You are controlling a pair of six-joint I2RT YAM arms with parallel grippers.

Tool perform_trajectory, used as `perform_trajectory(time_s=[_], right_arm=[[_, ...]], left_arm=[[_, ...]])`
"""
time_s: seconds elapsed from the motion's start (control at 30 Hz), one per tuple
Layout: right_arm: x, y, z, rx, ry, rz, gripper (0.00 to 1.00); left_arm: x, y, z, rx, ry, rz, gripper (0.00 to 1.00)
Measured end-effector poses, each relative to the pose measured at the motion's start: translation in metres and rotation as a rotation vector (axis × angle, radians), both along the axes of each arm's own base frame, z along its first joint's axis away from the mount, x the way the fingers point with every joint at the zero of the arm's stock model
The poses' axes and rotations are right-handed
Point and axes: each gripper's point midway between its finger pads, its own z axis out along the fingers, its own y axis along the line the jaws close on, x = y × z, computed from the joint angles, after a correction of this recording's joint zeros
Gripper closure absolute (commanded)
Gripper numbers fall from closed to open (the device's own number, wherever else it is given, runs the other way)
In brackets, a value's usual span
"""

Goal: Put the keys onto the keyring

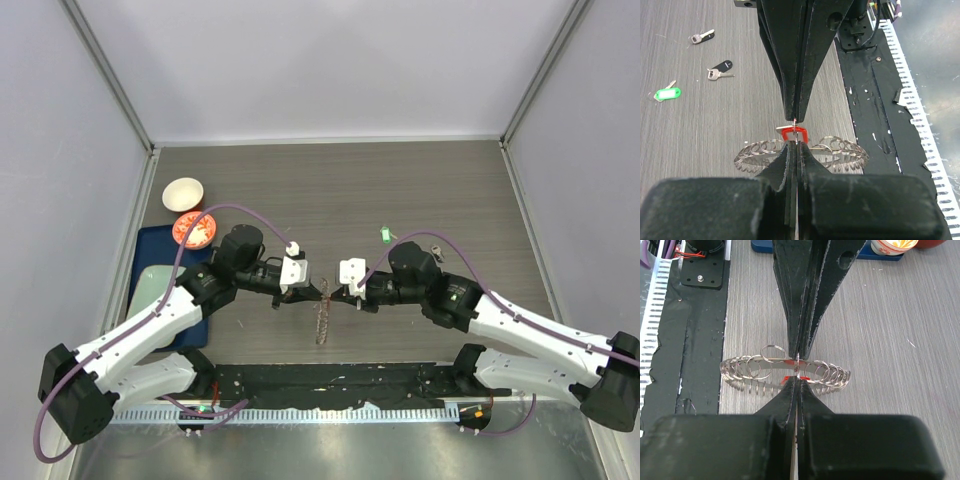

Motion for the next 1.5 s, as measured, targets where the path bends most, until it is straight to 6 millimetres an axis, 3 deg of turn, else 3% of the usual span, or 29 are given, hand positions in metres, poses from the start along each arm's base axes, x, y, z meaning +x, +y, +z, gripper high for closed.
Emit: perform_trajectory(time_s=[0.33, 1.5], right_arm=[[0.000, -0.003, 0.010, 0.025, -0.024, -0.014, 0.99], [0.000, -0.003, -0.003, -0.002, 0.013, -0.017, 0.99]], left_arm=[[0.000, 0.000, -0.001, 0.003, 0.004, 0.001, 1.00], [0.002, -0.002, -0.010, 0.025, 0.041, 0.007, 1.00]])
